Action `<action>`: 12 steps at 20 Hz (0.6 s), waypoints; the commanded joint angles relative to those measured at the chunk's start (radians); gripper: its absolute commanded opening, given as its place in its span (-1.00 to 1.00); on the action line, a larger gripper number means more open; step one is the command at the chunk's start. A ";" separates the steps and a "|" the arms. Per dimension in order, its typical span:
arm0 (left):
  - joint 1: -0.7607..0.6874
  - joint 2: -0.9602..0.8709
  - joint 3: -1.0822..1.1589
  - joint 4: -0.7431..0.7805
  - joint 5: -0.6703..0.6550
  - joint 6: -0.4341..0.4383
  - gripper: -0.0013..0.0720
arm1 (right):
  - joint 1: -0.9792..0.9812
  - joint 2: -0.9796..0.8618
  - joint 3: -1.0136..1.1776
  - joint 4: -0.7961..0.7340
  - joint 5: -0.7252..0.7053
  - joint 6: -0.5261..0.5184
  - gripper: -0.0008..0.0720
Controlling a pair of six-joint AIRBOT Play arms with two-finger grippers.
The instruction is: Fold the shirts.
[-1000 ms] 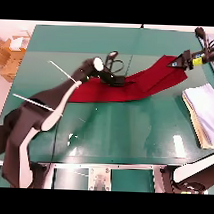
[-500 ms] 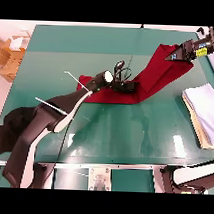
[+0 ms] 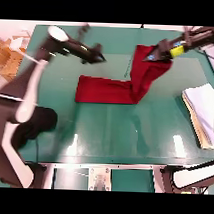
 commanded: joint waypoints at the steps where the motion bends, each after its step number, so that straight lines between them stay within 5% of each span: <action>1: 0.220 0.136 0.003 -0.004 -0.181 -0.002 -0.88 | 0.210 -0.034 -0.074 -0.002 -0.275 0.033 -0.93; 5: 0.340 0.195 -0.016 -0.004 -0.208 0.006 -0.88 | 0.489 -0.229 -0.106 0.001 -0.648 0.055 -0.89; 7: 0.354 0.194 -0.037 -0.001 -0.212 0.009 -0.88 | 0.612 -0.340 -0.102 0.019 -0.866 0.054 0.53; 8: 0.354 0.194 -0.053 0.001 -0.211 0.021 -0.88 | 0.645 -0.372 -0.093 0.016 -0.911 0.067 0.46; 9: 0.354 0.194 -0.068 0.001 -0.204 0.039 -0.88 | 0.644 -0.378 -0.086 0.006 -0.899 0.073 0.12; 12: 0.354 0.194 -0.087 0.003 -0.194 0.069 -0.88 | 0.489 -0.314 -0.051 -0.068 -0.735 0.119 0.10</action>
